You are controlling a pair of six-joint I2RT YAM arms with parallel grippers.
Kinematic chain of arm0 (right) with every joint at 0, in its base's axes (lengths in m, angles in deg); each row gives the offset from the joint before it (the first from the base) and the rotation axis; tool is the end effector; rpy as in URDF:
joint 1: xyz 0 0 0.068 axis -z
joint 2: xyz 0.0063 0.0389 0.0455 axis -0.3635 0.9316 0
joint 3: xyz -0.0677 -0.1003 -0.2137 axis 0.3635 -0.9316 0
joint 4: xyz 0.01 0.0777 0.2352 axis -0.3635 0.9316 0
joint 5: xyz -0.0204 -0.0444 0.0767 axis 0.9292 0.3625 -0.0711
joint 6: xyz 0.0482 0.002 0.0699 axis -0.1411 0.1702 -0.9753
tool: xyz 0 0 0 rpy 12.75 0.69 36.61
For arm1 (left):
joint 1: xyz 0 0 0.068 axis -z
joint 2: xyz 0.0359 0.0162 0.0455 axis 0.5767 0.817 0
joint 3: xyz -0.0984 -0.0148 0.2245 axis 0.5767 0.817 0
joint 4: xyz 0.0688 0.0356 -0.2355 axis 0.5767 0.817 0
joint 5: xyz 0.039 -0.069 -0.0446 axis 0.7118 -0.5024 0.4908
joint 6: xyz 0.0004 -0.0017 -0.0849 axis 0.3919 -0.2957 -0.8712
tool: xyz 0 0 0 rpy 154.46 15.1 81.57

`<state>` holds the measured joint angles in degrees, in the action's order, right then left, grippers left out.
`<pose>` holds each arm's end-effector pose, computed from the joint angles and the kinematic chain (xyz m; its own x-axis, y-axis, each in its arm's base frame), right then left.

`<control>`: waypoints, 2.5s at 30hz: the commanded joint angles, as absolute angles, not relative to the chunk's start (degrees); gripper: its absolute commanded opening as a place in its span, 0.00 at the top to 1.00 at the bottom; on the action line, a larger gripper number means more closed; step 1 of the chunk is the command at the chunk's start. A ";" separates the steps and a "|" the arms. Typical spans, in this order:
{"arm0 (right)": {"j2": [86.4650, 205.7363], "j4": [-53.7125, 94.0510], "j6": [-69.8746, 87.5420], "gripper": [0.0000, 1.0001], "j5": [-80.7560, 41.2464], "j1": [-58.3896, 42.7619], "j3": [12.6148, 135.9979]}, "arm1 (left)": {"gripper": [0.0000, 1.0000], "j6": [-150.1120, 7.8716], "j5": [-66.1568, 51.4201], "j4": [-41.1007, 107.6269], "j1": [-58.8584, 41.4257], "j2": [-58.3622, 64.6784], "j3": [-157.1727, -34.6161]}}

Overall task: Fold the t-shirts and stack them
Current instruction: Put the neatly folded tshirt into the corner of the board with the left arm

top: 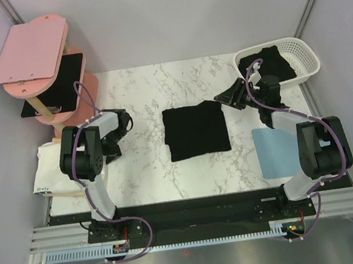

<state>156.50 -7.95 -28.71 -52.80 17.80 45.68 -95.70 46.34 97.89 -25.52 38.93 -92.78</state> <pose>0.3538 0.0704 0.1924 -0.6758 0.4896 -0.5510 -0.2748 0.5263 0.8047 0.2893 0.0045 0.1009 -0.9445 -0.2586 -0.2026 -0.3239 0.6298 0.7060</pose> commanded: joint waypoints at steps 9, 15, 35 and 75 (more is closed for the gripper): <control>155.11 -11.28 -29.18 0.35 -55.97 18.15 42.62 | 0.98 -99.27 40.89 93.29 -28.63 45.62 -91.40; 155.55 -10.75 -28.21 0.35 -55.53 18.24 41.13 | 0.98 -95.40 34.92 90.30 -24.77 43.50 -91.49; 155.28 -7.41 -24.69 0.34 -54.83 18.24 36.99 | 0.98 -94.61 17.95 92.32 -8.06 50.45 -117.41; 152.82 -4.07 -21.71 0.31 -54.21 18.68 34.00 | 0.25 -97.86 -8.95 48.91 -7.71 33.13 -89.29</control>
